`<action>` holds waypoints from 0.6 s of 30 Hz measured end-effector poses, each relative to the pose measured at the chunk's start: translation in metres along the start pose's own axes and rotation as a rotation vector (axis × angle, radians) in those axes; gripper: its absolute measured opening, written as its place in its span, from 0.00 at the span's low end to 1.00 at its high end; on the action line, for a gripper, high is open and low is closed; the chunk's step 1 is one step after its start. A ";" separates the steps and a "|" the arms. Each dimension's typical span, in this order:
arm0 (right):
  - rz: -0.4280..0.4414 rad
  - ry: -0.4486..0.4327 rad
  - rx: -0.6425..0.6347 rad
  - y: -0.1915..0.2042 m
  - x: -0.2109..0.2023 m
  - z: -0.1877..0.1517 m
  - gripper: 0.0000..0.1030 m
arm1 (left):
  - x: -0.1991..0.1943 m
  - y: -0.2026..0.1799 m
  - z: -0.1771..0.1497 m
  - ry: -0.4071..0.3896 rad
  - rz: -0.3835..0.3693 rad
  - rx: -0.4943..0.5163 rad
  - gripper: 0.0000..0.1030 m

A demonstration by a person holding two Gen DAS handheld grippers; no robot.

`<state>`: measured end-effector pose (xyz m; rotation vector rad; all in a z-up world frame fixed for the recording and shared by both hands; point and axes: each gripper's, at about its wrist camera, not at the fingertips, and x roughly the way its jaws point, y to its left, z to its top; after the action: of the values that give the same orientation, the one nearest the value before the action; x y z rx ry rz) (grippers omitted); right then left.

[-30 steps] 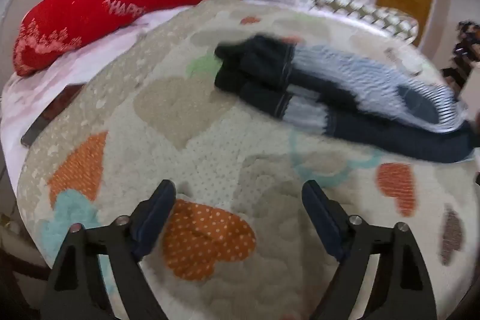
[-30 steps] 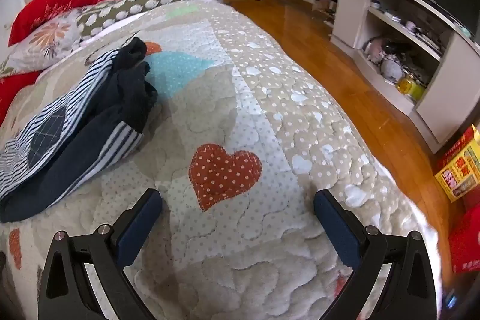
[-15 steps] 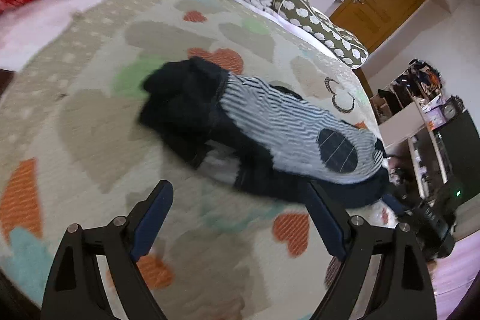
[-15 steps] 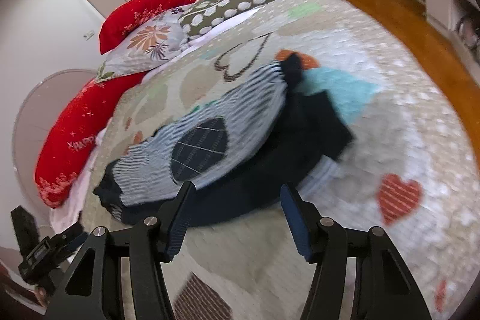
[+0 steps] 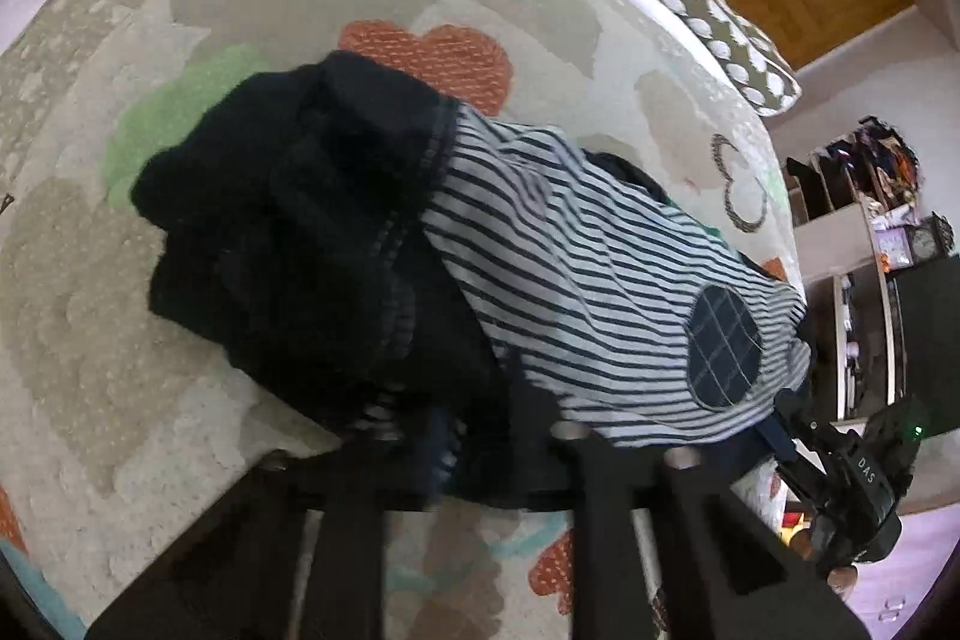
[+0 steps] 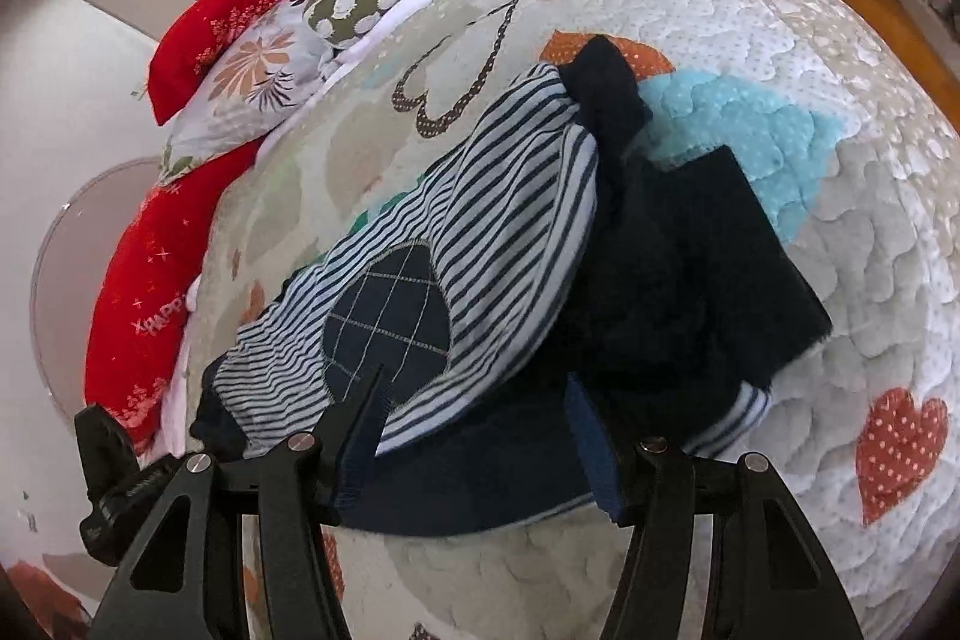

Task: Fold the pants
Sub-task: 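Grasp the pants waistband with both grippers and lift to unfold them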

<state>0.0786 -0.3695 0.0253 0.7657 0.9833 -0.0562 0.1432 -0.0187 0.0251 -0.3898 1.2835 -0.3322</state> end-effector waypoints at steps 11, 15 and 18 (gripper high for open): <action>0.052 -0.043 -0.064 0.021 -0.031 0.024 0.06 | -0.043 -0.012 0.027 -0.092 -0.087 -0.014 0.09; 0.026 -0.076 -0.103 0.047 -0.028 0.058 0.06 | -0.037 -0.035 0.076 -0.145 -0.015 0.009 0.09; -0.008 -0.107 -0.112 0.067 -0.012 0.092 0.06 | -0.028 -0.051 0.116 -0.205 0.049 0.022 0.09</action>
<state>0.1632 -0.3788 0.1014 0.6492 0.8804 -0.0481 0.2468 -0.0404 0.0994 -0.3634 1.0861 -0.2584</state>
